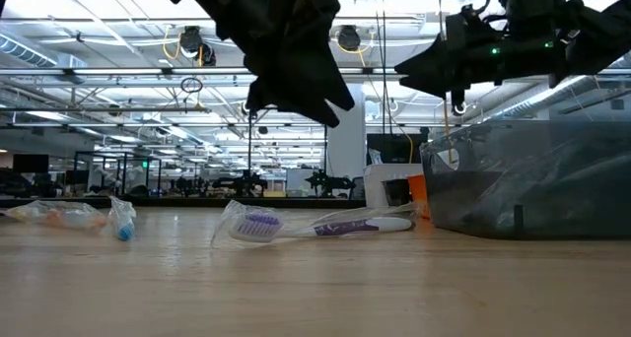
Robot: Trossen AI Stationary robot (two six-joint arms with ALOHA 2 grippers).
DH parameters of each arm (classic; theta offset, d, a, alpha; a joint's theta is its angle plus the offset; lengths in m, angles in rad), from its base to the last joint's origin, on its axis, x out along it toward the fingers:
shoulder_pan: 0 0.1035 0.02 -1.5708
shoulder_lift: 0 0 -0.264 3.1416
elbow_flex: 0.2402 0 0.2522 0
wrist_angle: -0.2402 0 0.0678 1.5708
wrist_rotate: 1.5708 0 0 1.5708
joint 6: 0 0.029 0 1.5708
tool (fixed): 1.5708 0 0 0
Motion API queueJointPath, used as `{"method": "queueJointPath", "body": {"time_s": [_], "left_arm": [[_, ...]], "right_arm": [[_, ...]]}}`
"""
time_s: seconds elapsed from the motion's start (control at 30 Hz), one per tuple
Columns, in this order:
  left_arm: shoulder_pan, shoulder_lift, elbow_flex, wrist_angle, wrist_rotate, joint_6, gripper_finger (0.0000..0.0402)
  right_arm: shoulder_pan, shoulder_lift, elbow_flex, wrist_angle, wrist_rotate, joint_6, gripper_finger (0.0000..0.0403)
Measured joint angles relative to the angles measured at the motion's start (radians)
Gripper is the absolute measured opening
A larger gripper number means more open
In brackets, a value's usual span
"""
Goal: Pick & Place Toothbrushes
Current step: Put the purple toothbrush into the orange bin
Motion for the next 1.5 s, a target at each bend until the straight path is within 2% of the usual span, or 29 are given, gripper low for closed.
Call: {"method": "queueJointPath", "body": {"time_s": [0.1, 0.3, 0.57, 0.83, 0.97, 1.13, 1.5], "left_arm": [[-0.041, 0.023, 0.000, -0.010, -0.039, -0.064, 0.0170], [-0.092, 0.125, 0.000, 0.028, -0.045, -0.167, 0.0170], [-0.111, 0.237, 0.000, 0.074, -0.048, -0.251, 0.0170], [-0.125, 0.253, 0.001, 0.091, -0.060, -0.280, 0.0168], [-0.131, 0.254, 0.001, 0.067, -0.061, -0.280, 0.0127], [-0.131, 0.254, 0.001, 0.042, -0.056, -0.282, 0.0019], [-0.101, 0.198, -0.002, -0.024, -0.029, -0.253, 0.0004]], "right_arm": [[0.053, 0.000, 0.000, -0.015, 0.001, 0.000, 0.0196], [0.114, 0.000, 0.000, -0.007, 0.008, -0.034, 0.0196], [0.129, 0.000, 0.000, -0.009, 0.007, -0.034, 0.0196], [0.129, 0.000, 0.000, -0.030, 0.007, -0.034, 0.0196], [0.129, 0.000, 0.000, -0.031, 0.008, -0.034, 0.0196], [0.128, 0.000, 0.000, -0.032, 0.008, -0.034, 0.0196], [0.128, 0.000, 0.000, -0.049, 0.008, -0.034, 0.0196]]}}
